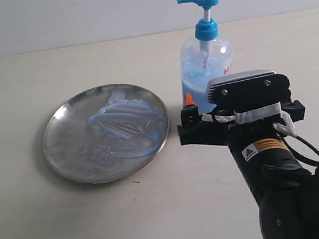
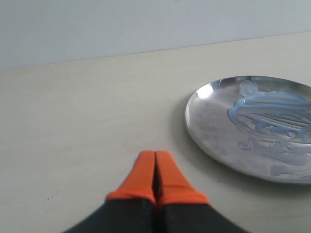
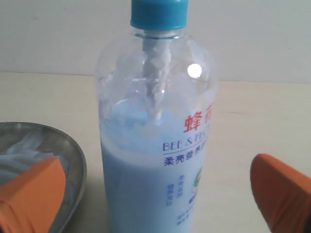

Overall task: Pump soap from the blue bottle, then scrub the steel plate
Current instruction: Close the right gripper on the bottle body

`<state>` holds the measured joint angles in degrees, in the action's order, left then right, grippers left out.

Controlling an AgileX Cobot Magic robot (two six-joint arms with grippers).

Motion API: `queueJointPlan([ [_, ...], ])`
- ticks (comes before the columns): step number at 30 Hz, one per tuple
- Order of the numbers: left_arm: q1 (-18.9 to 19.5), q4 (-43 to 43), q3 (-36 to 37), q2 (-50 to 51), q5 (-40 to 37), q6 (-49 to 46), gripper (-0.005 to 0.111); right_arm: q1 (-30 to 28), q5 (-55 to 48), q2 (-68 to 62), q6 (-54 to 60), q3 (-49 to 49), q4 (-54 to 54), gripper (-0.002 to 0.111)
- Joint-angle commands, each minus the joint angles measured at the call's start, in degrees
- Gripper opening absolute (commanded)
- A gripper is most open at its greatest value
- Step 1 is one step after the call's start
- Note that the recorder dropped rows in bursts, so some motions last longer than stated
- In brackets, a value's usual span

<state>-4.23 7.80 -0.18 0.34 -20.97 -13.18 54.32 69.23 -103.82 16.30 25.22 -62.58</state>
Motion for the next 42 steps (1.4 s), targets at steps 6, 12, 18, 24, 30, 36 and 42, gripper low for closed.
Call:
queueJointPlan([
  [6,0.16,0.07,0.18,-0.34,0.34,-0.08,0.000,-0.32,0.74,-0.11,-0.02,-0.14,-0.70,0.102],
  [12,0.16,0.07,0.18,-0.34,0.34,-0.08,0.000,-0.32,0.74,-0.11,-0.02,-0.14,0.81,0.105],
  [18,0.16,0.07,0.18,-0.34,0.34,-0.08,0.000,-1.48,0.74,-0.25,-0.02,-0.14,2.07,0.105],
  [24,0.16,0.07,0.18,-0.34,0.34,-0.08,0.000,-6.02,-0.81,-1.06,0.15,1.20,5.69,0.105],
  [30,0.16,0.07,0.18,-0.34,0.34,-0.08,0.000,-6.80,-5.79,-1.06,0.15,3.32,5.43,0.105],
  [36,0.16,0.07,0.18,-0.34,0.34,-0.08,0.000,-6.80,-5.30,-1.06,0.15,3.69,6.72,0.105],
  [42,0.16,0.07,0.18,-0.34,0.34,-0.08,0.000,-7.09,-5.09,-1.06,0.15,3.69,7.08,0.105],
])
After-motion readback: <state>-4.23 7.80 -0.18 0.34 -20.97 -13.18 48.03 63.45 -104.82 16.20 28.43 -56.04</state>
